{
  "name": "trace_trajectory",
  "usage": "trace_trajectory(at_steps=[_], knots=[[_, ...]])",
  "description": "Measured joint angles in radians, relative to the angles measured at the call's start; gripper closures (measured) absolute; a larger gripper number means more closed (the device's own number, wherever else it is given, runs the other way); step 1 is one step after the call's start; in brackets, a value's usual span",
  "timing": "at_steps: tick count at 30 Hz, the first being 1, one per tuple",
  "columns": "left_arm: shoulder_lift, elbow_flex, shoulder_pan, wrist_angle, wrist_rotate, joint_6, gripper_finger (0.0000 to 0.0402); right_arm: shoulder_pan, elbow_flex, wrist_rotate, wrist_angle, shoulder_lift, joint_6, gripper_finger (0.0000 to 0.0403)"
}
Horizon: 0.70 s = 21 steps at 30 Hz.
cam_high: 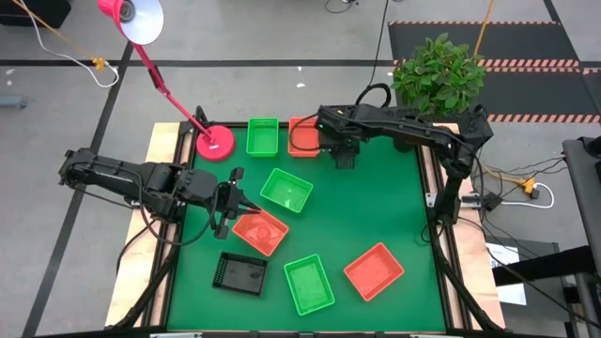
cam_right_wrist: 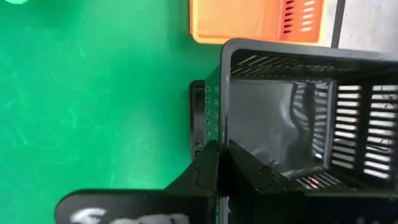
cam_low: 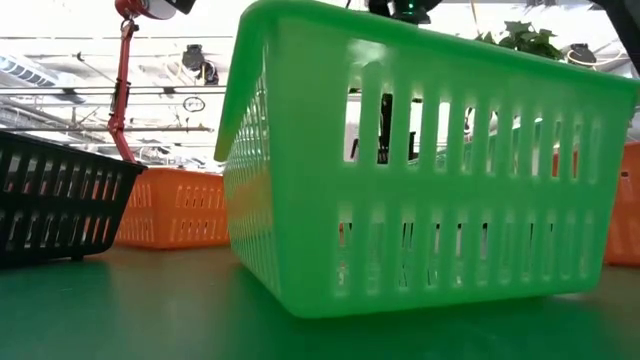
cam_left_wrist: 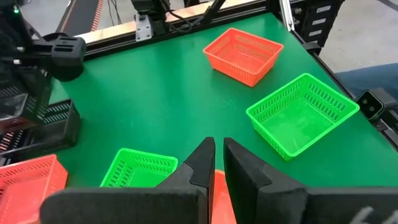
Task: Stack baskets by color
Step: Stack the middle right black basket on the top of the top black basket
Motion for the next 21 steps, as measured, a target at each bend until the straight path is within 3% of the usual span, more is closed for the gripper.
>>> trace_trajectory(at_steps=[12,21], knots=[[0.0,0.0,0.0,-0.022,0.0,-0.022,0.0364,-0.011,-0.17,0.0,0.133,-0.017,-0.071,0.0394],[0.0,0.0,0.0,-0.023,0.0,-0.023,0.0364,-0.046,-0.22,0.0,0.209,-0.017,-0.073,0.0394]])
